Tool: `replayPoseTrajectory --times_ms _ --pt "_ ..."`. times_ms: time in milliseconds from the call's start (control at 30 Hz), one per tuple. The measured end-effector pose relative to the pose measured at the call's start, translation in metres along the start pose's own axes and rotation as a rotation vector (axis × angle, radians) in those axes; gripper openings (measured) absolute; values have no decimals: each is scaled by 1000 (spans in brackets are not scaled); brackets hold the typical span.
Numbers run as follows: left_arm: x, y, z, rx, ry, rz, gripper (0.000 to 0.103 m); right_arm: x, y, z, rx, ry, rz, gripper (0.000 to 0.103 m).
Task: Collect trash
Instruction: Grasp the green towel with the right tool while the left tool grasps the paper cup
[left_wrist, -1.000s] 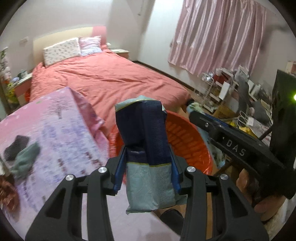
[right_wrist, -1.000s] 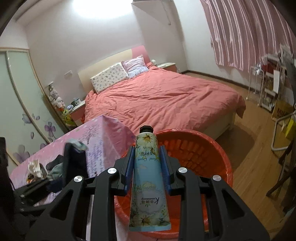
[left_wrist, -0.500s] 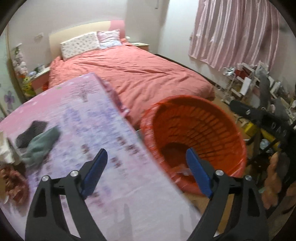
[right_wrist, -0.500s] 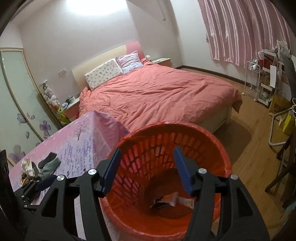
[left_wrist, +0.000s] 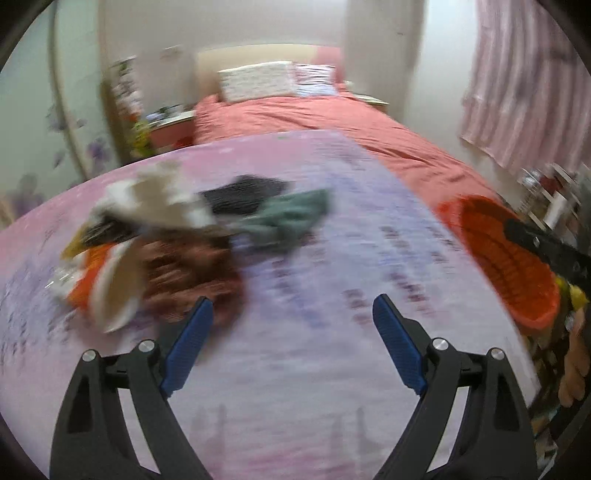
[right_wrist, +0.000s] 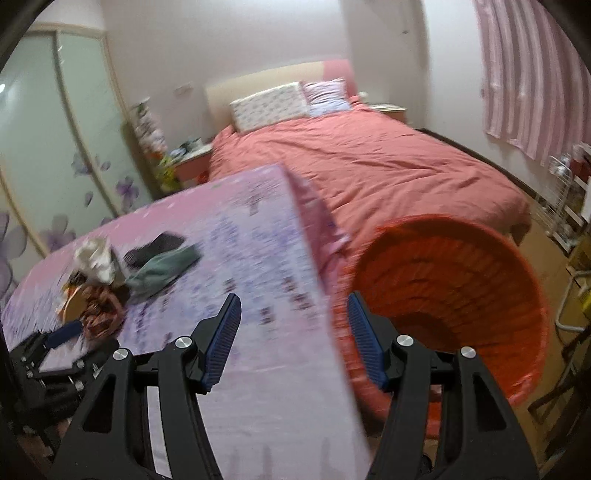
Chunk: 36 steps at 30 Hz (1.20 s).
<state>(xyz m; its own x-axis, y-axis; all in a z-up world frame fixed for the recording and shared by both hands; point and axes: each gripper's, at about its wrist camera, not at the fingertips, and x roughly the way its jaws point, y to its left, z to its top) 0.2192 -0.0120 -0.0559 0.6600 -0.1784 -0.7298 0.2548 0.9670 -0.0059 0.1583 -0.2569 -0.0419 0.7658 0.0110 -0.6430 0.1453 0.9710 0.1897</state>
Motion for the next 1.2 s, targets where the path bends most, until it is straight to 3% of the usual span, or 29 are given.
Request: replayPoseTrajectory --times_ms 233,400,633,733,867,900,1167,1200 --pt "-11 93 -18 -119 -14 196 87 31 64 -7 -74 51 59 60" --pt "-4 132 -21 -194 4 225 85 62 104 -2 -78 98 103 60" --pt "16 148 -18 -225 61 226 69 109 146 14 -79 144 104 60" --pt "24 150 -15 -235 80 231 62 126 156 13 -94 180 87 48" --pt "21 161 -20 -253 85 235 60 126 154 7 -125 173 66 12" --pt "20 164 -20 -257 84 239 60 124 150 5 -121 176 75 8" --pt "8 190 -30 -275 83 283 60 90 103 -2 -70 144 20 6" --pt "7 190 -30 -274 80 280 60 87 100 -2 -61 143 30 12"
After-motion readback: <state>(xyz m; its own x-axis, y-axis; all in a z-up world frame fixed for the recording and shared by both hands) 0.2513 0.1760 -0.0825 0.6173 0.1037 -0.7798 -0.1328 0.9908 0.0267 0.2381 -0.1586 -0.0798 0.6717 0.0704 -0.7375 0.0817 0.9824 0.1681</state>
